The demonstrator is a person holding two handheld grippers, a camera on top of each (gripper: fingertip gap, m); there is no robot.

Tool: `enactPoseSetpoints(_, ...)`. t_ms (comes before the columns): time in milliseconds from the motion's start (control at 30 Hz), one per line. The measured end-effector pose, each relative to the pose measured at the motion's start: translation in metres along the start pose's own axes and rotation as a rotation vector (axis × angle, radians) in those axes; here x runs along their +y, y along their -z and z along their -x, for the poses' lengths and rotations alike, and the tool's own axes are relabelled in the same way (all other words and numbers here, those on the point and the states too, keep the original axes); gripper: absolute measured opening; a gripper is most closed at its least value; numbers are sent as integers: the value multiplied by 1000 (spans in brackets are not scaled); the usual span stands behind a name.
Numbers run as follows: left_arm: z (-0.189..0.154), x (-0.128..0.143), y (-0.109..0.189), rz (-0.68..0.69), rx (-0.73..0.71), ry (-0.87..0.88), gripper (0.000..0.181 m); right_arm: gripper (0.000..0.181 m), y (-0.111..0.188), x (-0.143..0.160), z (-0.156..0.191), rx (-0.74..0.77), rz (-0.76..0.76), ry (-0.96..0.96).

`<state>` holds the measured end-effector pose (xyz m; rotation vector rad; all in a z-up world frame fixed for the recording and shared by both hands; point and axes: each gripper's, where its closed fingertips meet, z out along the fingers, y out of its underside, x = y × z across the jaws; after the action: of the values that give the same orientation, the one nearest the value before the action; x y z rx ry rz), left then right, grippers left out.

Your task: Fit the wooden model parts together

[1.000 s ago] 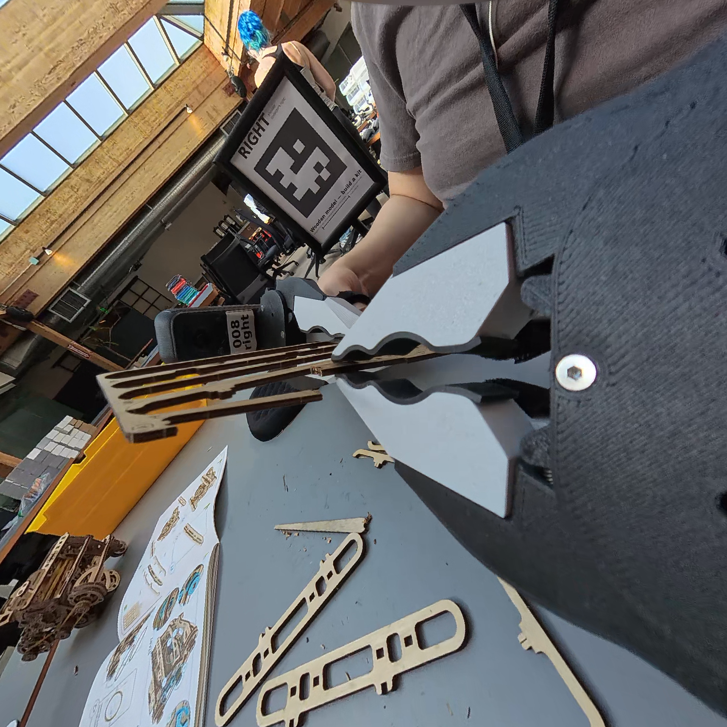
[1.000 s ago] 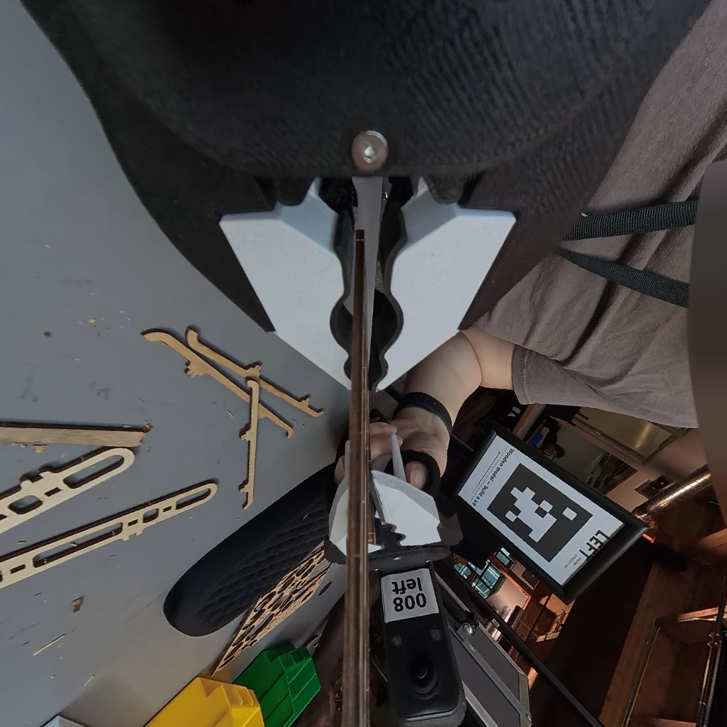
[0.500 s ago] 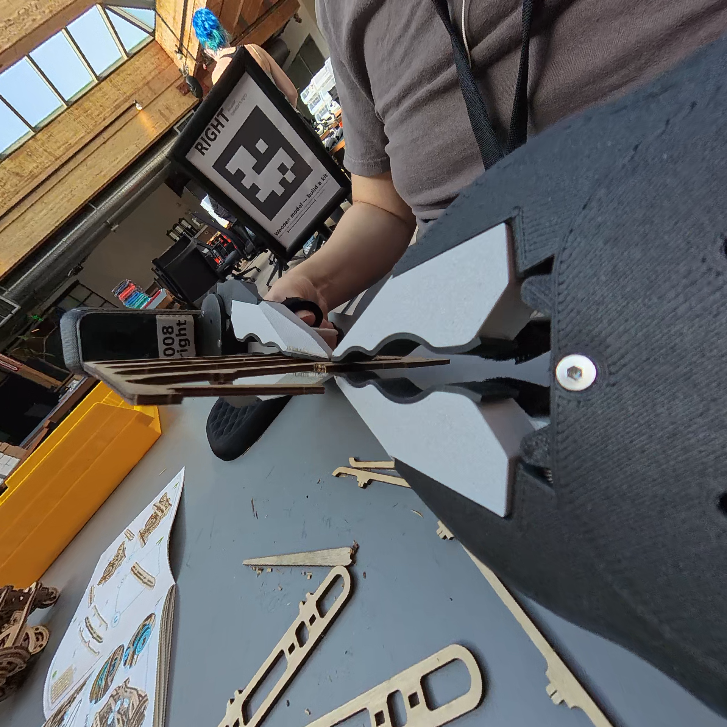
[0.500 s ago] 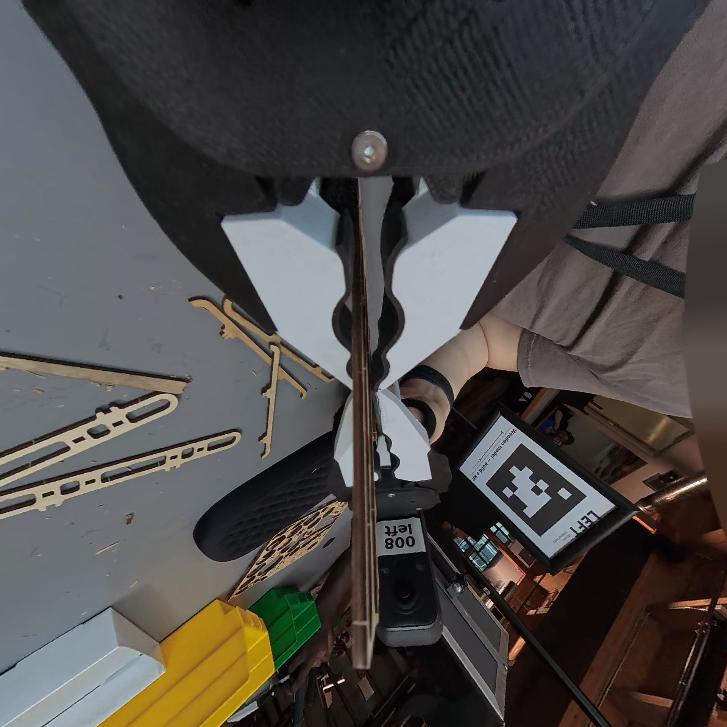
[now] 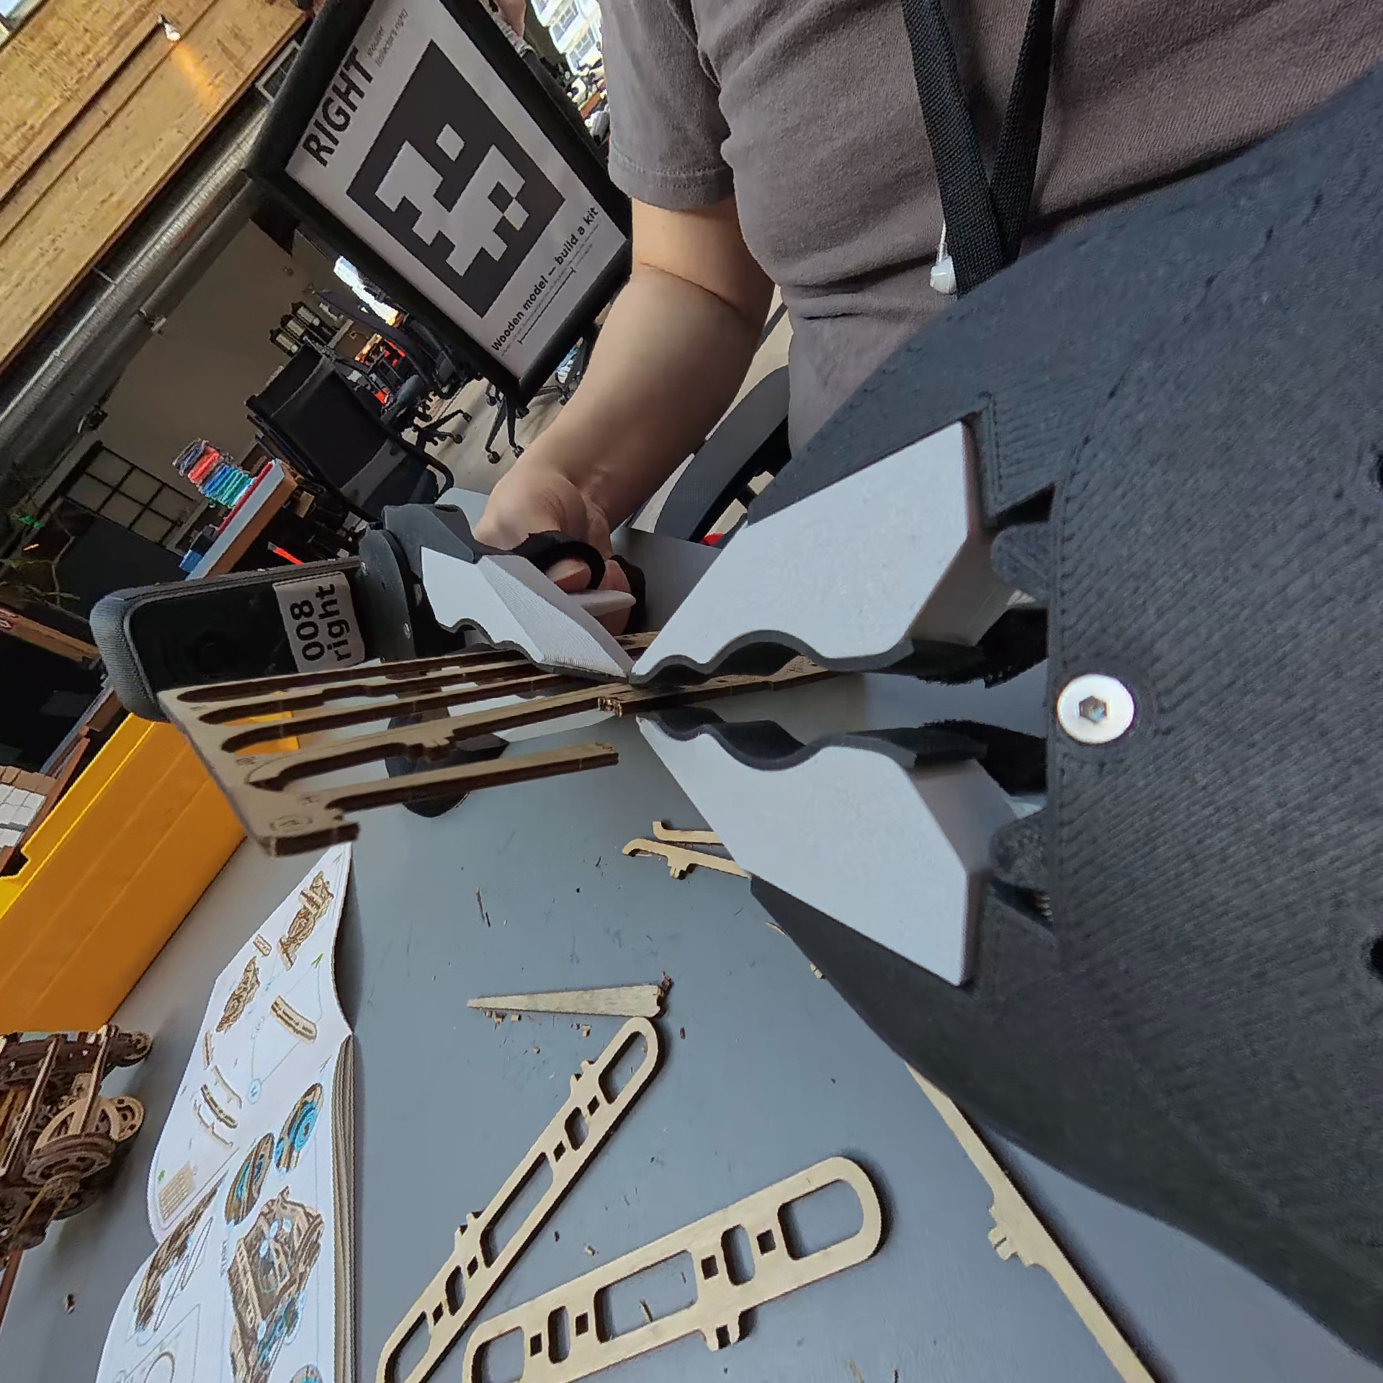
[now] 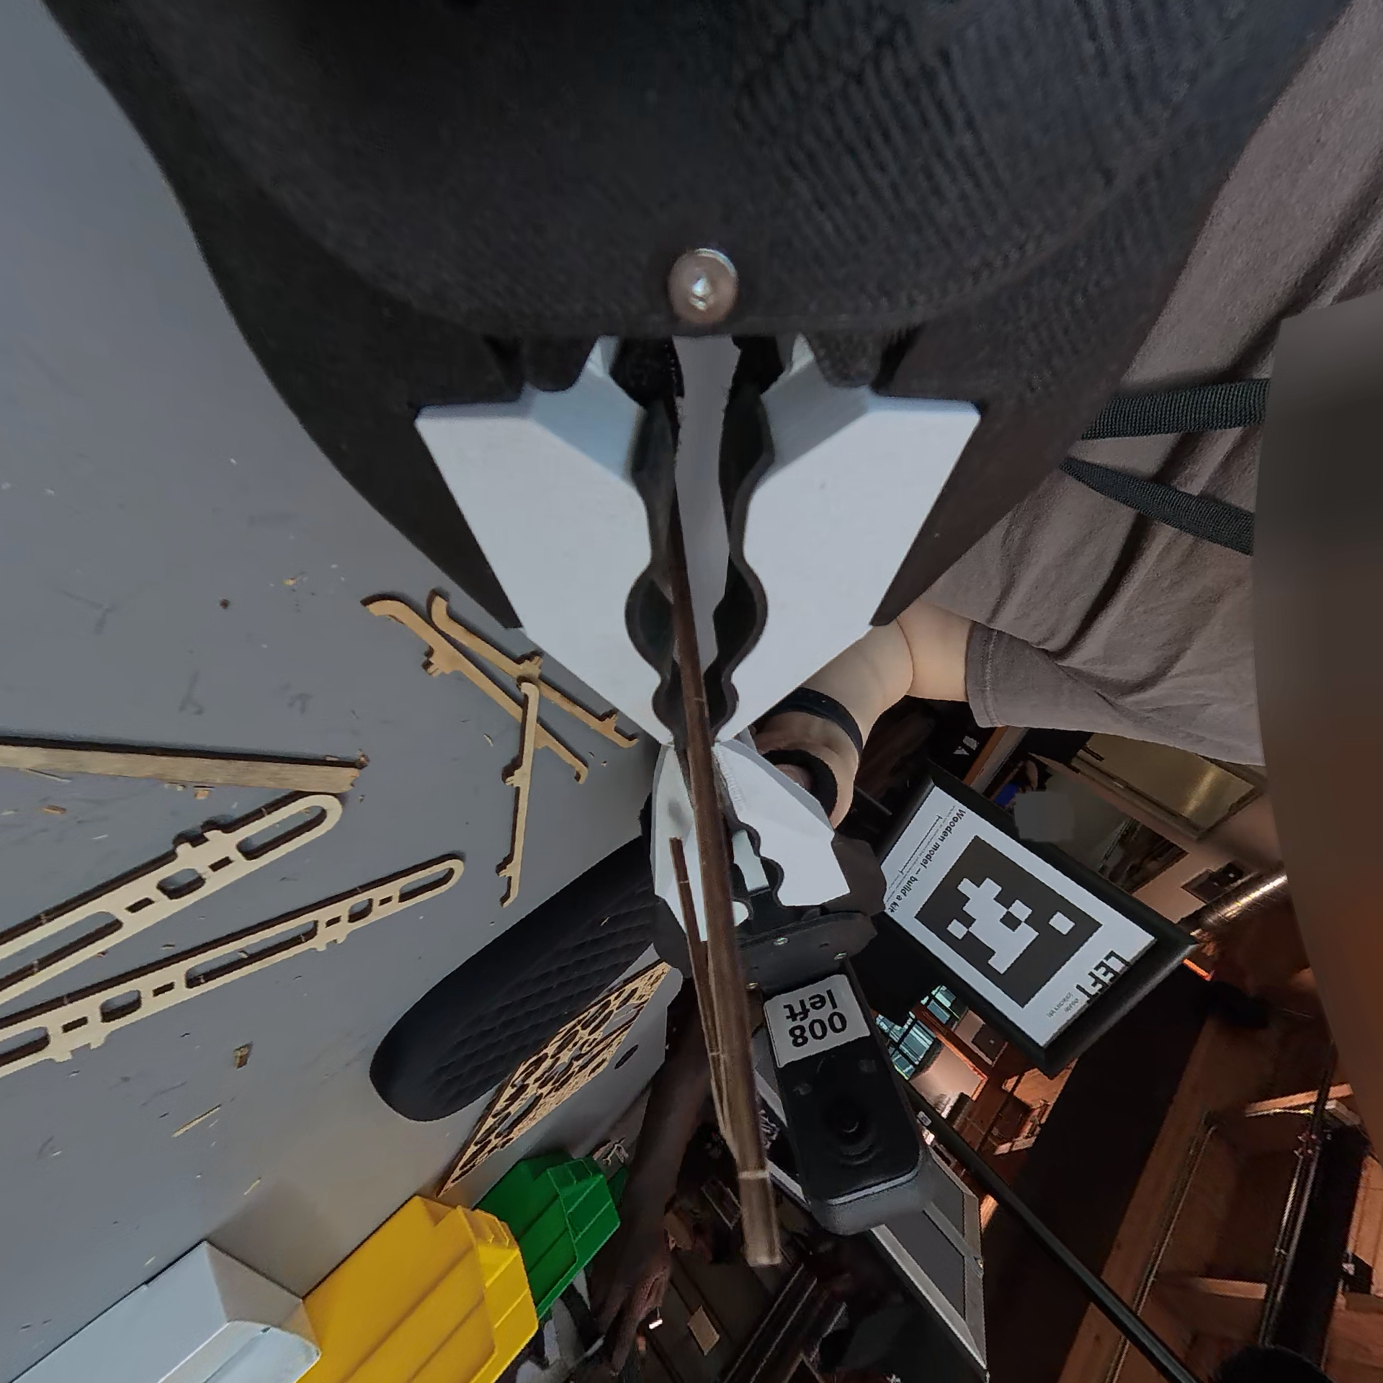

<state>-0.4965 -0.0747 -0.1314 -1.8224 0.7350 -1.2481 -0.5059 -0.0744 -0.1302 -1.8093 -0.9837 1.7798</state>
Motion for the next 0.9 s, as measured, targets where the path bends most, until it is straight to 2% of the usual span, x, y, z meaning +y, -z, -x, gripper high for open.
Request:
enactPoseSetpoints(300,0,-4,2,-33,60,78,5,0,-1,-5,3,-46,-54,-29)
enactPoseSetpoints(600,12,2,-1,6,-7,113,2,0,-2,-1,-11,44,-39,-69)
enactPoseSetpoints(800,14,5,0,27,-21,96,2,0,-4,2,-13,19,-11,-147)
enactPoseSetpoints(900,12,4,0,17,3,107,2,0,-4,1,-10,14,-19,-125)
